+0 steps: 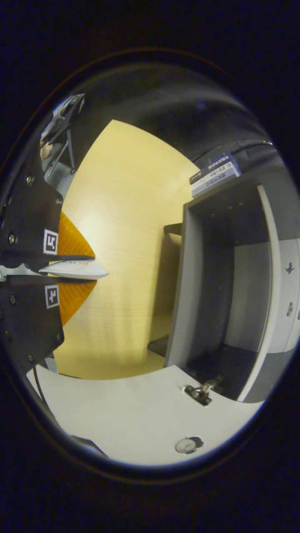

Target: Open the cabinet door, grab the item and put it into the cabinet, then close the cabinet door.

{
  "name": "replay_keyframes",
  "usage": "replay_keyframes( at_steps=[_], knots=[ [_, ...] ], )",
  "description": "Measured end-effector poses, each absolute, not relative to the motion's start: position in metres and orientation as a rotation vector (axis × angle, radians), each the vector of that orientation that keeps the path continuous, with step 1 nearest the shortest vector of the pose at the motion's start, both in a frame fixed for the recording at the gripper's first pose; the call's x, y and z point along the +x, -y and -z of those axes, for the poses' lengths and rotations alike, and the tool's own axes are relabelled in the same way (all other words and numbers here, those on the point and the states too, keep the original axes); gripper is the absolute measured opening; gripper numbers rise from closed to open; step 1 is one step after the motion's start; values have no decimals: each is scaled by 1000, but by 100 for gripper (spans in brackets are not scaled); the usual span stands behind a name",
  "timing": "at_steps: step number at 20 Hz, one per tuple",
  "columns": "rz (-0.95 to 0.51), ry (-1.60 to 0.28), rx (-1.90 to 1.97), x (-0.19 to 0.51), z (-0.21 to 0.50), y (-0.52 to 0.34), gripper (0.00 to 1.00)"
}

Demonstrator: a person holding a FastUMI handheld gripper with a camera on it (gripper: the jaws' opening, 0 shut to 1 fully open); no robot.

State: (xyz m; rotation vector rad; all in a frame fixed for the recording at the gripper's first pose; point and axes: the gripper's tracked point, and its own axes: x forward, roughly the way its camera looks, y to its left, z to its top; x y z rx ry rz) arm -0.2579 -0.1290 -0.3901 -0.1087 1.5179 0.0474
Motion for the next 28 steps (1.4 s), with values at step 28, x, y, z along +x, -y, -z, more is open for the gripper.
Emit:
replay_keyframes(
  at_steps=[28],
  knots=[
    [99, -1152, -17, 11, 237, 142, 12]
  ],
)
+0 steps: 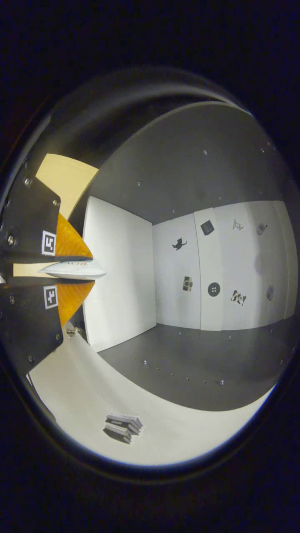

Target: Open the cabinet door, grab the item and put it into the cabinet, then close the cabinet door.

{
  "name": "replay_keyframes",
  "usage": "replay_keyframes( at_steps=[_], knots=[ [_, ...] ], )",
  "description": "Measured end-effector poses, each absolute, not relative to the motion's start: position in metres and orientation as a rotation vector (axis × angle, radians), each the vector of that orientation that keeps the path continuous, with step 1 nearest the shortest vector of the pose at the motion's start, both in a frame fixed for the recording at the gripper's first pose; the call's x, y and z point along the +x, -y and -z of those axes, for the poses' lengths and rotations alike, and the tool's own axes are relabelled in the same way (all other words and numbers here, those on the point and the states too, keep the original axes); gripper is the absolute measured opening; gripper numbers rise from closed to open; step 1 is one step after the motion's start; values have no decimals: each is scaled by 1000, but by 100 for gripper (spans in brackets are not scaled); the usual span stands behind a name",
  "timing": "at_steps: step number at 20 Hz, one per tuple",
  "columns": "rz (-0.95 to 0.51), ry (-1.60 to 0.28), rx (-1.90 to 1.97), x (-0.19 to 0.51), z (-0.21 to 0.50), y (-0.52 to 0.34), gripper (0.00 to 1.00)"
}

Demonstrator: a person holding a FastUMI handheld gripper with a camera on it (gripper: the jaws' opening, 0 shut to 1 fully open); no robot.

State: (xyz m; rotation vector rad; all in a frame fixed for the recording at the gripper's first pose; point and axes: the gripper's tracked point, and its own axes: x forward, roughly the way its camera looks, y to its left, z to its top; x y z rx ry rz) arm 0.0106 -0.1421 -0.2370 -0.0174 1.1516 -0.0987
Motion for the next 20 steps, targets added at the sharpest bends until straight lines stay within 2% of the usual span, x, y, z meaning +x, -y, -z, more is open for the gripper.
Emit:
replay_keyframes(
  at_steps=[4, 20],
  knots=[
    [122, -1195, -37, 20, 251, 158, 12],
    [68, -1448, -165, 16, 301, 176, 12]
  ],
)
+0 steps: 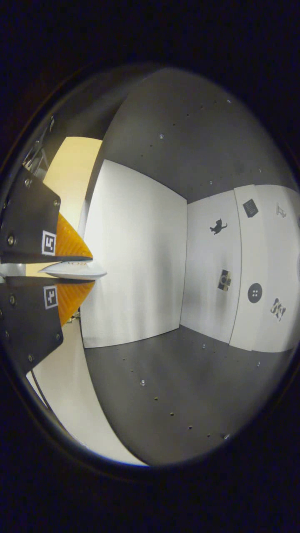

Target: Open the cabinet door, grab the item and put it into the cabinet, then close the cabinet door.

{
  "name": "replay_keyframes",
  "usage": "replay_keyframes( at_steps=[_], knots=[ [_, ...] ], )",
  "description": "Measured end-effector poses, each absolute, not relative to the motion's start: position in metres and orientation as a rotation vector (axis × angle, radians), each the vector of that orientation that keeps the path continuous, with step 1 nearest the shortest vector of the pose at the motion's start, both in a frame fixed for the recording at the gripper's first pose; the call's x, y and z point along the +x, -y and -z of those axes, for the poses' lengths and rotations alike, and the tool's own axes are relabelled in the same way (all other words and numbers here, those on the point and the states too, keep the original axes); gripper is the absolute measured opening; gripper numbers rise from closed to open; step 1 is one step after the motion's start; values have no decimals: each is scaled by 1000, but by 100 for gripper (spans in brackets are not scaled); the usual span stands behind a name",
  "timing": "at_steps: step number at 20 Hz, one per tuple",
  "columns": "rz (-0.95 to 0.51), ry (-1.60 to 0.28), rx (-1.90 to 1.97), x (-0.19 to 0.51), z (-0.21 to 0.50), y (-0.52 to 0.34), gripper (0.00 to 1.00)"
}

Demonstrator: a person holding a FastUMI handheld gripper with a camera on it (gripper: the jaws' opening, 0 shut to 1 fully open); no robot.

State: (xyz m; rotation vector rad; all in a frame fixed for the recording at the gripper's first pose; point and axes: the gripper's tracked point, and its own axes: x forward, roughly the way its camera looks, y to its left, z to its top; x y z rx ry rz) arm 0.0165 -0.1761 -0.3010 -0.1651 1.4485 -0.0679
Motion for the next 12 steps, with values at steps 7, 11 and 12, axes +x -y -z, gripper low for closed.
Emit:
replay_keyframes(
  at_steps=[7, 11, 12],
  knots=[
    [56, -1448, -116, 28, 313, 170, 22],
    [68, -1411, -113, 33, 312, 171, 29],
    [69, -1401, -110, 34, 310, 171, 29]
  ],
)
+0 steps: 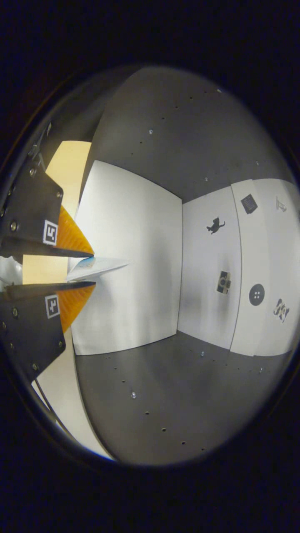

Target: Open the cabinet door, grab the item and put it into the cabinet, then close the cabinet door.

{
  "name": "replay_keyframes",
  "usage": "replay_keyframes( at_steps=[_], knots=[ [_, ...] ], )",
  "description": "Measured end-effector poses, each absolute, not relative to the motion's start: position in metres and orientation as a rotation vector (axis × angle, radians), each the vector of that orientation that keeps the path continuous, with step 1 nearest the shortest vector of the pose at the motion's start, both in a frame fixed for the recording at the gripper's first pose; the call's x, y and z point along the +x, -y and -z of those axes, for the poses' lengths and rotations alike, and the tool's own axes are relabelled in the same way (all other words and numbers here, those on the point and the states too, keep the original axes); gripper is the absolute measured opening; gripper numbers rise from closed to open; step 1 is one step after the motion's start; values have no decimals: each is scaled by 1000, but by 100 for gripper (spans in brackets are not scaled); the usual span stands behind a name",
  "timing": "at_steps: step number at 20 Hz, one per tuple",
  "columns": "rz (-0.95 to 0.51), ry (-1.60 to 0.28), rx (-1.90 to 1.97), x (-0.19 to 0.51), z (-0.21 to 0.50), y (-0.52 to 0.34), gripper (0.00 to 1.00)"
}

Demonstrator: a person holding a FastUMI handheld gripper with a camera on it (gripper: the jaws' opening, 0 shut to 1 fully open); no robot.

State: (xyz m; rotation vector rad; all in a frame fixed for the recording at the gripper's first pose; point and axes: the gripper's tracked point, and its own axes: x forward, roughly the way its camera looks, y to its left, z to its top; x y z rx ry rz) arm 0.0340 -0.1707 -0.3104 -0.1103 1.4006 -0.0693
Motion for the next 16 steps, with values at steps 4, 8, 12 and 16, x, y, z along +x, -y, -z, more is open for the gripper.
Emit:
replay_keyframes(
  at_steps=[4, 8, 12, 16],
  knots=[
    [74, -1326, -83, 36, 295, 169, 29],
    [73, -1195, -3, 43, 266, 162, 29],
    [71, -1048, -15, 39, 234, 160, 29],
    [89, -923, -98, 22, 207, 160, 29]
  ],
)
